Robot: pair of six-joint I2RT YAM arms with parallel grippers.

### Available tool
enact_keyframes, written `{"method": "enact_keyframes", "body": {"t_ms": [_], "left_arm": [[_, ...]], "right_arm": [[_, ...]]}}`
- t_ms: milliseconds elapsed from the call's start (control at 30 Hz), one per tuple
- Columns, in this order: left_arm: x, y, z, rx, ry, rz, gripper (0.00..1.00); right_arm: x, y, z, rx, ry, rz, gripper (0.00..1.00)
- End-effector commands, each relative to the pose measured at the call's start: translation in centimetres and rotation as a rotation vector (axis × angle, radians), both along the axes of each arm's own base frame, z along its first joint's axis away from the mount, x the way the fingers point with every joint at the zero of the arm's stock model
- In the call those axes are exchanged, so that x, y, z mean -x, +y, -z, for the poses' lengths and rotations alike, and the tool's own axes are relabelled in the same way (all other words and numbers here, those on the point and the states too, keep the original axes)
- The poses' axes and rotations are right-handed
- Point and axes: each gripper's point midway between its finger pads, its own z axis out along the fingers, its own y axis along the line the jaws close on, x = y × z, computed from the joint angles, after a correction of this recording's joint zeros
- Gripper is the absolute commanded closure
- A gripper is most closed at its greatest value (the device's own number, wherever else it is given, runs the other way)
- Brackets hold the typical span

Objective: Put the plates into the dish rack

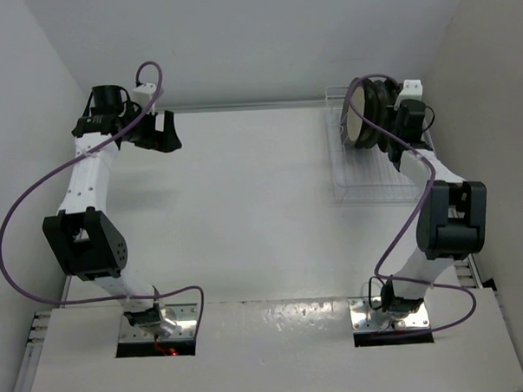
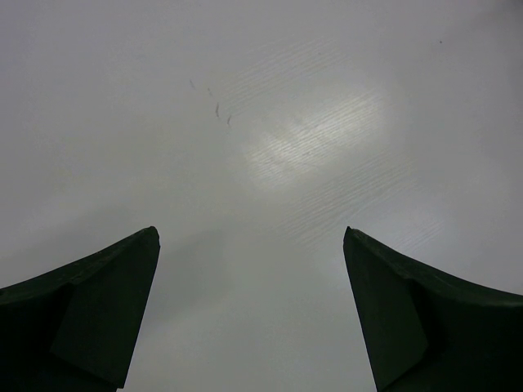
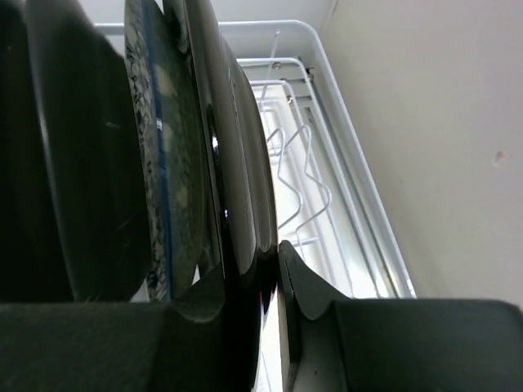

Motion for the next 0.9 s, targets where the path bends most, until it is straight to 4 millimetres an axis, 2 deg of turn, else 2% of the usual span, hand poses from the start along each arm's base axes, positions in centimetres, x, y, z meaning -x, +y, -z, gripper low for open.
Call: {"method": "enact_keyframes", "body": {"t_ms": [0,133,167,200,233,367,467,600,667,733,867], "left_arm": [[0.3,0.1,-2.0,0.004,-0.060,0.004,0.00],[0.3,0.1,-2.0,0.004,-0.060,0.004,0.00],[0.3,0.1,-2.0,0.004,-0.060,0.004,0.00],[0.3,0.1,-2.0,0.004,-0.060,0.004,0.00],[0.3,0.1,-2.0,0.004,-0.060,0.004,0.00],[0.3,0.1,-2.0,0.004,-0.060,0.004,0.00],[0.6,0.1,-2.0,0.004,-0.060,0.004,0.00],[0.6,0.1,-2.0,0.004,-0.060,0.004,0.00],[0.6,0.1,-2.0,0.004,-0.060,0.004,0.00],[0.6,0.1,-2.0,0.004,-0.060,0.004,0.00],[0.4,0.1,-2.1,0.003,-0.069,0.004,0.00]], "right_arm": [[-1.7,0.3,-7.0,0.064,-0.245,-0.019,1.00],[-2.1,1.4,-5.4,0.055,-0.213,-0.051,0.97],[-2.4,1.5,-5.1,0.048,-0.204,-0.055,0.94],[-2.6,1.8,-4.8,-0.003,-0.209,-0.049,0.84],[-2.6,1.8,-4.4,-0.016,-0.198,-0.045,0.81],[-2.9,0.8,-4.1,-0.070,-0.210,0.016,0.81],[-3.1,0.1,-4.4,-0.107,-0.222,0.043,0.68],[-3.1,-0.6,-6.1,-0.100,-0.240,0.063,0.51],[-2.7,-0.7,-7.2,-0.092,-0.263,0.069,0.51],[-1.8,-0.9,-9.9,-0.081,-0.320,0.076,0.50],[0.3,-1.6,-13.0,-0.068,-0.394,0.099,0.49]]}}
